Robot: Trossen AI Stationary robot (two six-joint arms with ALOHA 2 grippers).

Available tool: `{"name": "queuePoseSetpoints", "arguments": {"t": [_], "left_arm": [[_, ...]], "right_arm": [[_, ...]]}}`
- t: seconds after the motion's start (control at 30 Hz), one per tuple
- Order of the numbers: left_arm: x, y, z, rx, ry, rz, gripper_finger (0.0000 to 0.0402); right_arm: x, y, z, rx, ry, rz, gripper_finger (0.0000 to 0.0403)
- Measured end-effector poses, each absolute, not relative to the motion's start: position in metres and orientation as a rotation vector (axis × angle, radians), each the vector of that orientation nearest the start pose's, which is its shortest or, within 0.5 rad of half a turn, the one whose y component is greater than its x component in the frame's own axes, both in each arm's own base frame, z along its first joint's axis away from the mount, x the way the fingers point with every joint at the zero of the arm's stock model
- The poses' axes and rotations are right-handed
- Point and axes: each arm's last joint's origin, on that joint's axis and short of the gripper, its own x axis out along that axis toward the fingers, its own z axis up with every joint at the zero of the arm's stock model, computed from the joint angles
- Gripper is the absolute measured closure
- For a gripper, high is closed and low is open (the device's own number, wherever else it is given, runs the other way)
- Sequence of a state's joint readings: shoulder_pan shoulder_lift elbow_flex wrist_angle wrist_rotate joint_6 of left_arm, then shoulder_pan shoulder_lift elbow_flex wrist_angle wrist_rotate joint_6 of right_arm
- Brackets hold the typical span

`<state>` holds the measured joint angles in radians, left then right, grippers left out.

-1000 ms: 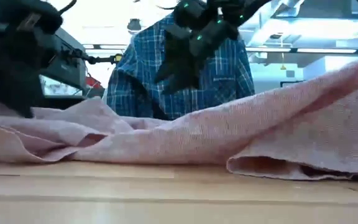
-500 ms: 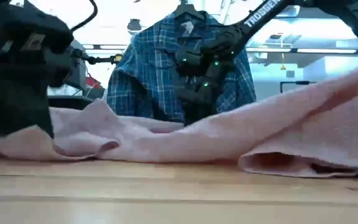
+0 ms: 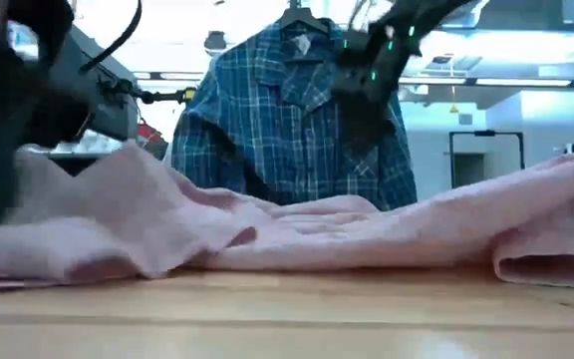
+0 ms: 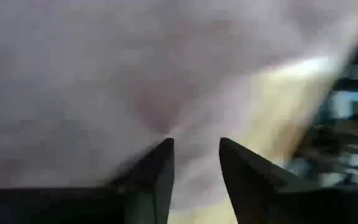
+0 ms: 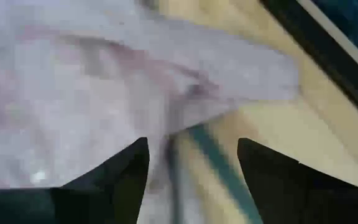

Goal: Hang clothes
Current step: Hang the pink polo shirt on the hanger rack

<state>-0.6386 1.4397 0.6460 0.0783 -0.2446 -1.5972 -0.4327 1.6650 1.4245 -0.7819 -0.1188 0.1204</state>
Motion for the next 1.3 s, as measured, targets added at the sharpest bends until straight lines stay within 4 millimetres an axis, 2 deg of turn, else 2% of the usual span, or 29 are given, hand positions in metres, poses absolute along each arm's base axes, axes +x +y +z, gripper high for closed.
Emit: {"name": "queuePoseSetpoints", "arguments": {"t": [0.1, 0.2, 0.27, 0.37, 0.53, 0.63, 0.73, 0.9, 1.03, 1.17, 1.3], "left_arm": [[0.22, -0.145, 0.191, -1.221, 0.712, 0.178, 0.0291], [0.219, -0.133, 0.209, -1.208, 0.62, 0.153, 0.029], [0.218, -0.126, 0.209, -1.154, 0.588, 0.214, 0.029], [0.221, -0.114, 0.196, -1.149, 0.606, 0.378, 0.029], [0.235, -0.107, 0.154, -1.147, 0.697, 0.582, 0.029], [0.25, -0.116, 0.133, -1.198, 0.689, 0.55, 0.029], [0.268, -0.131, 0.118, -1.29, 0.662, 0.419, 0.029], [0.293, -0.16, 0.107, -1.29, 0.73, 0.256, 0.029], [0.302, -0.171, 0.114, -1.187, 0.829, 0.245, 0.029], [0.3, -0.17, 0.142, -1.048, 0.913, 0.272, 0.029], [0.292, -0.164, 0.195, -0.956, 0.949, 0.279, 0.029]], "right_arm": [[0.321, -0.104, 0.271, 0.343, 1.017, -0.259, 0.0168], [0.317, -0.073, 0.238, 0.358, 1.12, -0.213, 0.0168], [0.312, -0.054, 0.212, 0.366, 1.164, -0.201, 0.0168], [0.304, -0.033, 0.18, 0.385, 1.198, -0.234, 0.0168], [0.285, -0.011, 0.149, 0.351, 1.251, -0.324, 0.0168], [0.274, 0.0, 0.137, 0.37, 1.28, -0.36, 0.0168], [0.26, 0.018, 0.128, 0.362, 1.349, -0.381, 0.0168], [0.238, 0.06, 0.126, 0.308, 1.468, -0.37, 0.0168], [0.226, 0.086, 0.137, 0.308, 1.501, -0.31, 0.0168], [0.224, 0.095, 0.161, 0.318, 1.454, -0.224, 0.0168], [0.23, 0.091, 0.193, 0.303, 1.317, -0.145, 0.0168]]}}
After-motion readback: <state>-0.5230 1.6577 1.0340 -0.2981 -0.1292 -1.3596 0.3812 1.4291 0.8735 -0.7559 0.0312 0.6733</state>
